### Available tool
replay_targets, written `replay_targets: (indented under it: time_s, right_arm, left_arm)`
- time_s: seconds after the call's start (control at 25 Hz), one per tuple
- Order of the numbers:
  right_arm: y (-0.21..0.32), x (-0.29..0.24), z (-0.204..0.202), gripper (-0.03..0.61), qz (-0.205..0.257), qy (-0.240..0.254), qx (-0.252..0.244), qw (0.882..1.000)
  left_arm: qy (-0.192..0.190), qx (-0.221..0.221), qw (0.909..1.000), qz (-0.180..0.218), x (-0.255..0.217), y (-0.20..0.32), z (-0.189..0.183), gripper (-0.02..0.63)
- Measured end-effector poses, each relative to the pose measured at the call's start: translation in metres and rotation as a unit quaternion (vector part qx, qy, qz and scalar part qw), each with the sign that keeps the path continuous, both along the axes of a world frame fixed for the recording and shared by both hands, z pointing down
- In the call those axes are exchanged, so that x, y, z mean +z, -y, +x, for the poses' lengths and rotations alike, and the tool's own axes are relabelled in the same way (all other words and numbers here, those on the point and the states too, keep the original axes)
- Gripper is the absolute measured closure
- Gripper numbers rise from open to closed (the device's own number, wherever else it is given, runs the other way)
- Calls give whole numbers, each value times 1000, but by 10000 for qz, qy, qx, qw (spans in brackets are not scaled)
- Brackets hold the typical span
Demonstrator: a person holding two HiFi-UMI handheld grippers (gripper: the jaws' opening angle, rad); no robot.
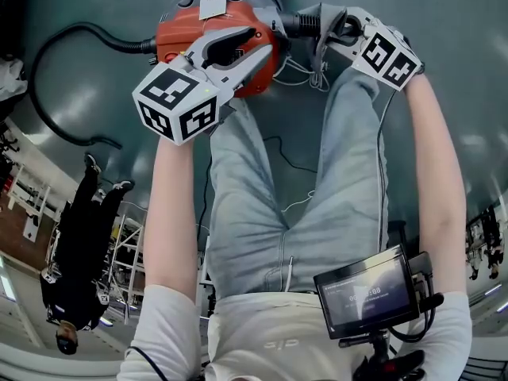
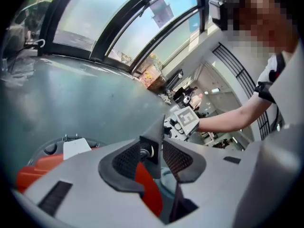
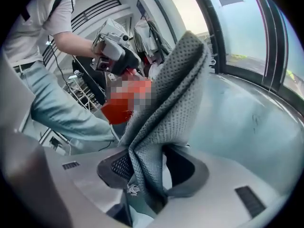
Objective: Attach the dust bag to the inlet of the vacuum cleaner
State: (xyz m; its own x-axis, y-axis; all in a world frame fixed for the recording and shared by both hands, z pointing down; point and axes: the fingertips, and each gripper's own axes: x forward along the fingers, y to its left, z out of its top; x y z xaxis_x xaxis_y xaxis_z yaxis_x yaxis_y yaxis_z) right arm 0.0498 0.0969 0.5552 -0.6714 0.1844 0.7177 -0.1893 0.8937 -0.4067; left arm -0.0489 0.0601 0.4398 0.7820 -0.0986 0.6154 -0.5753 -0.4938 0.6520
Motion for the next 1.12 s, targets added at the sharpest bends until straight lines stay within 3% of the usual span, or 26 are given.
replay_targets:
  time_s: [0.12,0.2,0.4,0.64,0.76,0.84,0.96,1.04,1.12]
  right_arm:
    - [0,0,-3,420,-87,-4,42,10000]
    - [1,1,-4,420,-37,-94,10,9999]
    - [-2,1,-4,420,98,-426,-81,9990]
    - [0,4,-6,420,122,-497,102,9986]
    - [0,4,-4,420,234,-517,-46,9984]
    - [0,3,-5,420,331,-455,-162,9983]
    - [-1,1,-9,419,486,-411,-442,9970]
    - [-1,3,-9,414,55,-462,-358,9983]
    - [-2,6,-7,414,-1144,-388,215,9924]
  left_arm:
    - [575,855,9945,-174,12,-27,4,459]
    - [841,1160,9893,-290,18,-44,4,459]
    - [1529,331,9851,-711,35,-44,-8,459]
    - [2390,198,9687,-636,55,-45,-9,460]
    - [2296,-574,9678,-853,57,-41,-16,506]
    - [2099,-1246,9636,-1089,57,-38,-25,603]
    - [2040,-1342,9638,-1066,52,-36,-28,603]
    - [1973,-1430,9650,-972,50,-35,-26,602]
    - [1719,-1599,9672,-969,49,-36,-22,603]
